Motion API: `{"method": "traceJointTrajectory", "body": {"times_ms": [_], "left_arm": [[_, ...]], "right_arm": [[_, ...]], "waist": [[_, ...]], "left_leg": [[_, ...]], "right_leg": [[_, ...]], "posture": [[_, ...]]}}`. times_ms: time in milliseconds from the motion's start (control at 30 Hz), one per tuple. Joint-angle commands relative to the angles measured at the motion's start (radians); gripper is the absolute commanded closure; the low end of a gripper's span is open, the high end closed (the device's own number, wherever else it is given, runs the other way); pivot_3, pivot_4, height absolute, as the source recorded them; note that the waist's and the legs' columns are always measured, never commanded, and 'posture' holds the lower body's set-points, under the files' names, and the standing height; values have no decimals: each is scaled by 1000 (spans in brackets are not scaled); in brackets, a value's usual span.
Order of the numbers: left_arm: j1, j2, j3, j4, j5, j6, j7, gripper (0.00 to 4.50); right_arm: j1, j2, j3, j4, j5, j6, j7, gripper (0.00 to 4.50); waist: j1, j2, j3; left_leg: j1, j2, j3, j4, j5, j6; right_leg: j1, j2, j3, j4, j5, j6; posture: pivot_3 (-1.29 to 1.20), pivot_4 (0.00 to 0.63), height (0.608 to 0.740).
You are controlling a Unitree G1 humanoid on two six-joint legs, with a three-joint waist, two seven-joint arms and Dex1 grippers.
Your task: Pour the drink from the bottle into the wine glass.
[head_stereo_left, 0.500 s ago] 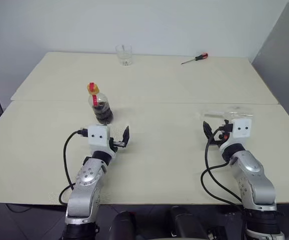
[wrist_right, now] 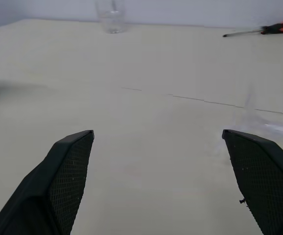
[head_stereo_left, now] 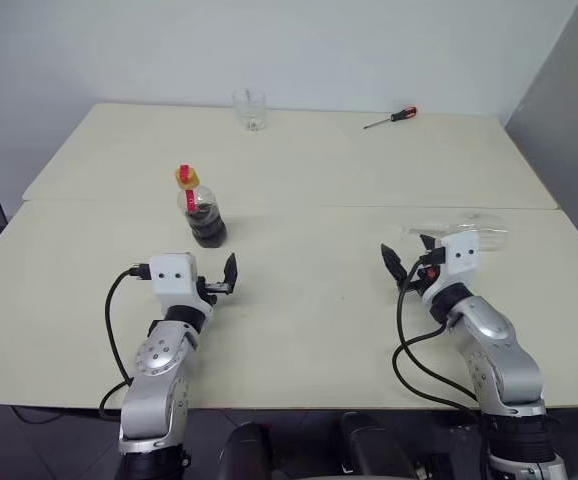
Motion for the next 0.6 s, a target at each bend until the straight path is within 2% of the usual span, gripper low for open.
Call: {"method": "traceJointTrajectory", "body": {"times_ms": [33,233,600], "left_arm": [[-63,-1,1,43,53,-43,58,38],[-166,-4,16,132,53,-88,80,38],[-305,34,54,332,58,-166,90,38]], "right_arm": [[-8,-41,54,-72,21,-1,96,0],[-33,-112,145,-79,5,15,205,0],[-34,-107,190,-87,4,25,223,0]], "waist": [[2,0,0],[6,0,0],[16,-1,0]], "left_leg": [[0,0,-1,0,0,0],[-1,0,-4,0,0,0],[-2,0,-6,1,0,0]], "right_leg": [[0,0,-2,0,0,0],[1,0,-5,0,0,0],[1,0,-7,0,0,-1]], "posture": [[0,150,740],[0,150,740],[0,150,740]]}}
